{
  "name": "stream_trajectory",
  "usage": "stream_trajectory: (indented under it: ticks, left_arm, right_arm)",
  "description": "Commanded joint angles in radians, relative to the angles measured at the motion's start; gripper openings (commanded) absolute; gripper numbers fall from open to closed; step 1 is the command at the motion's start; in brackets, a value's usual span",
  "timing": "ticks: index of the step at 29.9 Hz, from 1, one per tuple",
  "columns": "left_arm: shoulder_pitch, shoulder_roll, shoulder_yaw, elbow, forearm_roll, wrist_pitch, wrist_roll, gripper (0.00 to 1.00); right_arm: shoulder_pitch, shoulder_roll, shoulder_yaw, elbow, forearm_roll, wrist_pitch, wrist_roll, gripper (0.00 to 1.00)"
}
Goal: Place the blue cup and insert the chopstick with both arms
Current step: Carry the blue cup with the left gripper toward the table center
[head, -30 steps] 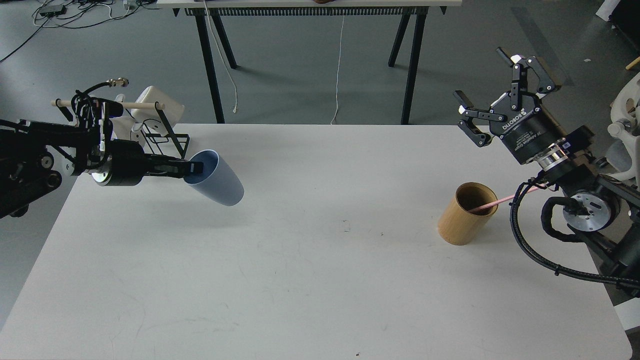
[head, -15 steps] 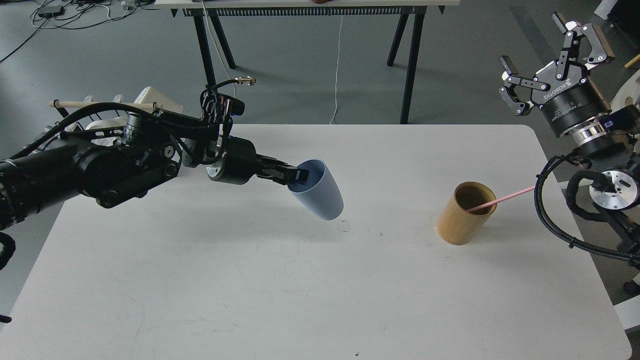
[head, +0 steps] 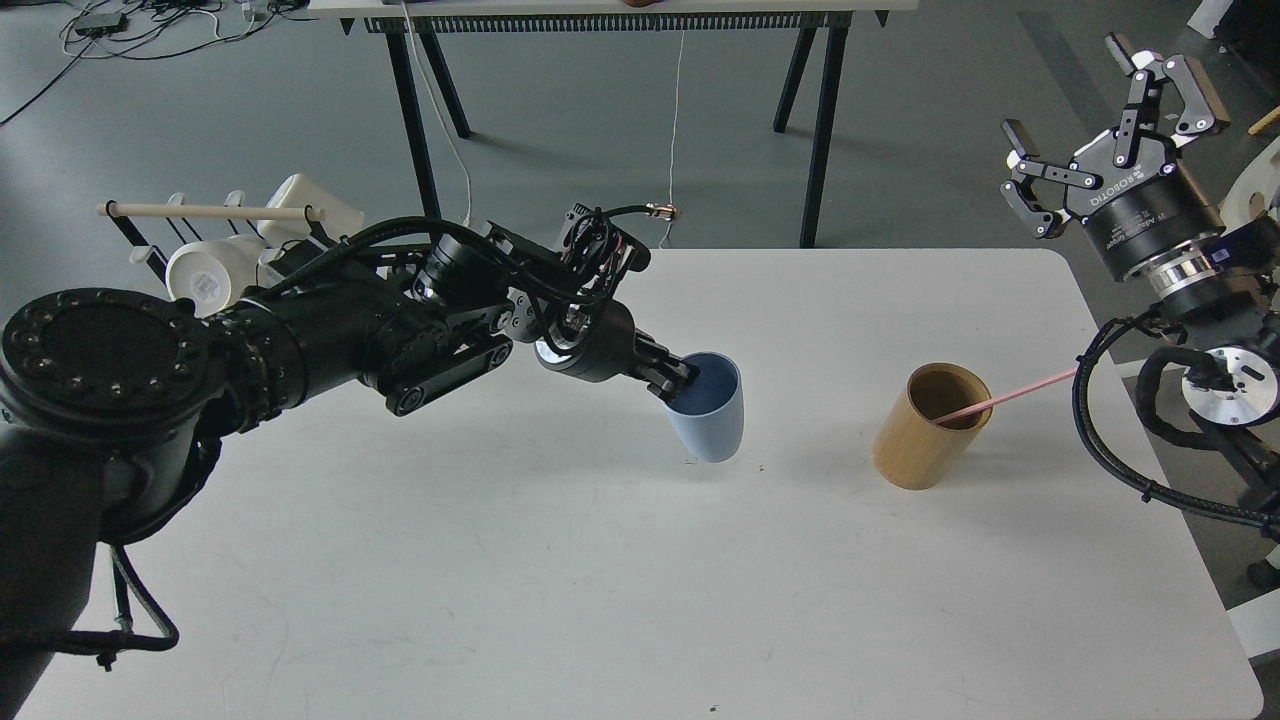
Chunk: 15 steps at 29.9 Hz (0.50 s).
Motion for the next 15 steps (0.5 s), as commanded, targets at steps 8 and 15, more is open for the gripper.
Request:
stream_trajectory:
  ticks: [8,15]
  left_arm:
    - [0.002,-0.002,0.06,0.04,0.002,0.003,0.0,0.0]
    - [0.001,-0.002,0.049,-0.001,-0.005,-0.003,0.0,0.0]
  right_arm:
    - [0.0,0.002,-0.001,0.0,0.0,0.0,0.0,0.98]
    - [0.0,0.003,-0.004,-0.009,-0.002,0.0,0.0,0.98]
